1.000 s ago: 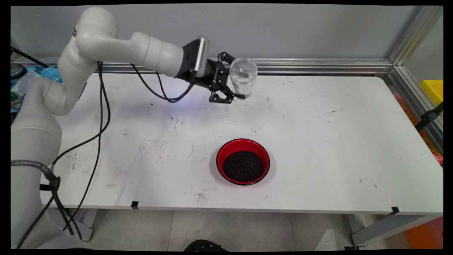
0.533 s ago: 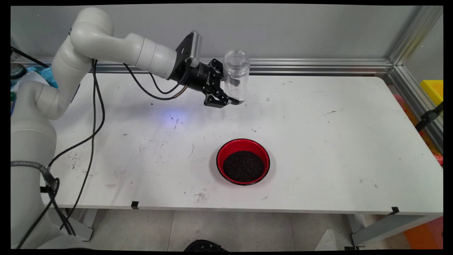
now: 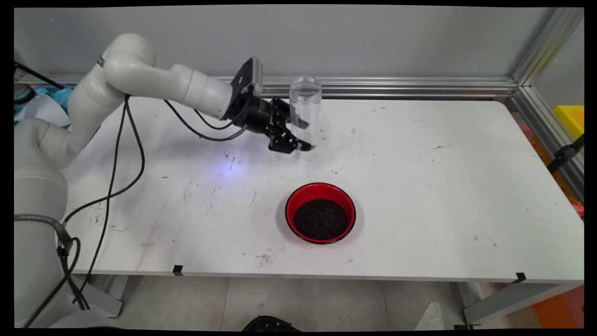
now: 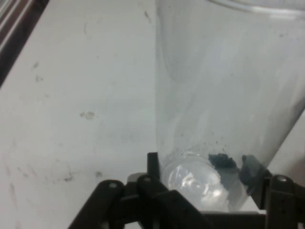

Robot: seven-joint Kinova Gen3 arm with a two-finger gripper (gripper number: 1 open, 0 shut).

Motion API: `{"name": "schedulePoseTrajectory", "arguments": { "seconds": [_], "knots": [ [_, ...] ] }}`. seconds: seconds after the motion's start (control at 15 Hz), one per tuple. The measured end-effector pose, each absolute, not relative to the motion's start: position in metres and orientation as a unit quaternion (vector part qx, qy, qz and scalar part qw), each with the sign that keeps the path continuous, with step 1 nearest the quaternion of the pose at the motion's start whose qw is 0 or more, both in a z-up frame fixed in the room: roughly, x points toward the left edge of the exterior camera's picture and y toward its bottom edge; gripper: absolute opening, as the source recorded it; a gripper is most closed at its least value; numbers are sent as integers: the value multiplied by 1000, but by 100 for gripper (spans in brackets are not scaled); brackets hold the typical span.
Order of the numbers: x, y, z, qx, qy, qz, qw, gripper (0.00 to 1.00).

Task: Place the picked object on the table

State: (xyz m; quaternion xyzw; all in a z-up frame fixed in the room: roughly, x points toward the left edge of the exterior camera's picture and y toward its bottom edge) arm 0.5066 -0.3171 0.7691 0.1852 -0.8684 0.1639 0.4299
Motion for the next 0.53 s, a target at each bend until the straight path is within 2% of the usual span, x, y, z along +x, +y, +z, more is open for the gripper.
{"name": "schedulePoseTrajectory", "arguments": {
  "seconds": [0.53],
  "knots": [
    [496,-322,736,237,-856,129,441,0]
  ]
}}
